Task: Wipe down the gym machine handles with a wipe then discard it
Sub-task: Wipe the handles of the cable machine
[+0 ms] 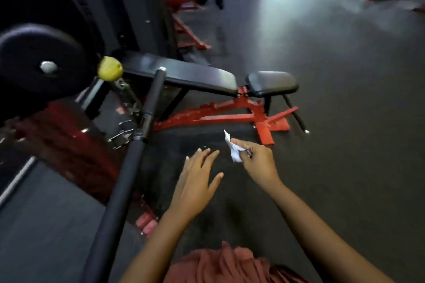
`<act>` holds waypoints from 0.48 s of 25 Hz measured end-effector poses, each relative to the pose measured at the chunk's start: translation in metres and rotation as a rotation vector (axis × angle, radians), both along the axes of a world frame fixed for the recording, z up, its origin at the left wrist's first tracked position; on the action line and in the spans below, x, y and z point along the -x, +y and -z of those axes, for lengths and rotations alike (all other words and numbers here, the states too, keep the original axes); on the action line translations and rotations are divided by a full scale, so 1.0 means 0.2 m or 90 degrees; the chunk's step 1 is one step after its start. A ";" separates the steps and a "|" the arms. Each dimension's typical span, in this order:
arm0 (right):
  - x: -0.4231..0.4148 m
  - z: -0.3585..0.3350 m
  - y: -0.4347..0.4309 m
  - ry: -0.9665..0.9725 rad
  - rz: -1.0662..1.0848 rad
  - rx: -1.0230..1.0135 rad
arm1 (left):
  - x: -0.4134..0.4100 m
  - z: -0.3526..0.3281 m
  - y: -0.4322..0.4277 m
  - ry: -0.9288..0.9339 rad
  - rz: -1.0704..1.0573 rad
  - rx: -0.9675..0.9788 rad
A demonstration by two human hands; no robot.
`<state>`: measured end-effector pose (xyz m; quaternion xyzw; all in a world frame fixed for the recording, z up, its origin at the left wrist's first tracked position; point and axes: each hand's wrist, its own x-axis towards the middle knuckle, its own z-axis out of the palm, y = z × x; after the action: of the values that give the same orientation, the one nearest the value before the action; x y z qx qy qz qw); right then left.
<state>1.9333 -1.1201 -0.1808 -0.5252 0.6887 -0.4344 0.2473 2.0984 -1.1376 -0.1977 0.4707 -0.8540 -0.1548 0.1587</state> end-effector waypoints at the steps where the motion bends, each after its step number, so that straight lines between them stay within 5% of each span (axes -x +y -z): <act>1: 0.01 -0.04 -0.11 0.008 -0.052 0.021 | -0.02 -0.03 -0.03 -0.020 -0.039 0.042; 6: -0.14 -0.16 -0.41 -0.028 -0.311 0.107 | -0.19 -0.17 0.07 -0.125 -0.274 0.197; 12: -0.33 -0.24 -0.55 -0.120 -0.672 0.137 | -0.20 -0.22 0.30 -0.206 -0.623 0.197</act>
<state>2.0000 -1.2308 -0.1327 -0.7804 0.2584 -0.3644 0.4374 2.1382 -1.0768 -0.1528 0.8027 -0.5611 0.1396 0.1463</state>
